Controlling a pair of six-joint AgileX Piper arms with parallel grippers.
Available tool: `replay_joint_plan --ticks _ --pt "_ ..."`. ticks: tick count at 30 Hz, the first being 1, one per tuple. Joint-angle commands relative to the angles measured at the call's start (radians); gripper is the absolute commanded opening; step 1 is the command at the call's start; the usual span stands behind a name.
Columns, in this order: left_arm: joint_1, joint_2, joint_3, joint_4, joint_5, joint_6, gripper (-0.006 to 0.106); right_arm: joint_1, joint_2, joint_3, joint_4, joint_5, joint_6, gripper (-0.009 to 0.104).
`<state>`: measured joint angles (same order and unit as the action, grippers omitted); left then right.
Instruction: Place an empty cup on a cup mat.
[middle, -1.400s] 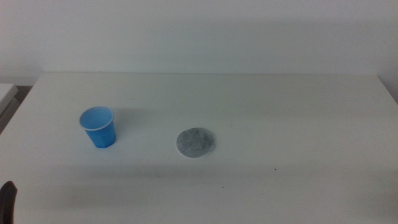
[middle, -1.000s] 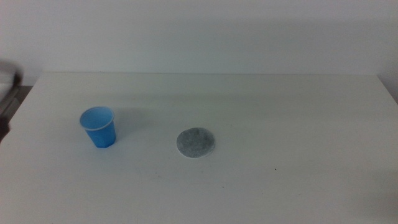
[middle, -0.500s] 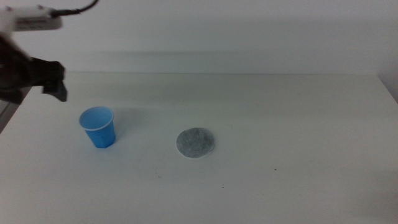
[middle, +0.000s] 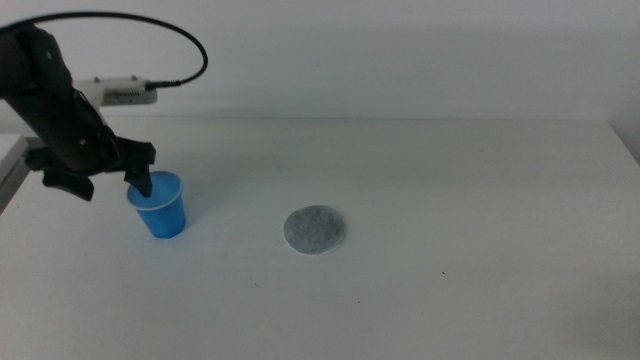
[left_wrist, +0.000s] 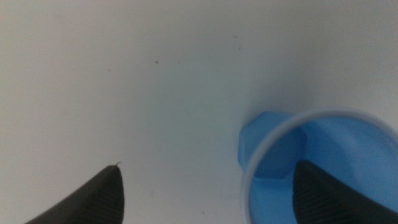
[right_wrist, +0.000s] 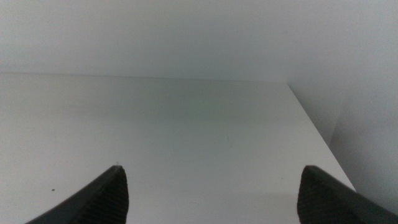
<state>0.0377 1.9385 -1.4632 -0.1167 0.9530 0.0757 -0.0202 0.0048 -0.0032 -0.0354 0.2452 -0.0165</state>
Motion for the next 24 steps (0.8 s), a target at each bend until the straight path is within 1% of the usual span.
replay_joint_plan --ticks 1,3,5,6,7,9,12,16,19,24 --pt "-0.008 0.018 -0.006 -0.009 -0.015 0.009 0.087 0.001 -0.005 0.003 -0.003 -0.007 -0.004 0.093" --pt "-0.008 0.033 -0.006 -0.025 -0.015 0.025 0.079 0.001 -0.005 0.003 -0.003 -0.007 -0.004 0.093" --pt "-0.008 0.044 -0.006 -0.044 -0.016 0.039 0.065 0.001 -0.005 0.003 -0.003 -0.007 -0.004 0.093" --pt "-0.008 0.049 -0.006 -0.058 -0.016 0.040 0.056 0.001 -0.005 0.003 -0.003 -0.007 -0.004 0.093" --pt "-0.008 0.051 -0.006 -0.069 -0.016 0.040 0.050 0.001 -0.005 0.003 -0.003 -0.007 -0.004 0.093" --pt "-0.008 0.051 -0.006 -0.079 -0.018 0.040 0.027 0.001 -0.005 0.003 -0.003 -0.007 -0.004 0.093" --pt "-0.010 0.045 -0.018 -0.094 0.001 0.043 -0.001 0.001 -0.005 0.003 -0.003 -0.007 -0.004 0.093" --pt "-0.068 -0.007 -0.032 -0.070 -0.004 -0.017 -0.002 0.001 -0.005 0.003 -0.003 -0.007 -0.004 0.093" --pt "-0.159 -0.022 -0.083 -0.049 0.006 -0.082 -0.002 0.001 -0.005 0.003 -0.003 -0.007 -0.004 0.093" --pt "-0.322 0.010 -0.158 -0.051 -0.001 -0.125 -0.002 0.001 -0.005 0.003 -0.003 -0.007 -0.004 0.093"
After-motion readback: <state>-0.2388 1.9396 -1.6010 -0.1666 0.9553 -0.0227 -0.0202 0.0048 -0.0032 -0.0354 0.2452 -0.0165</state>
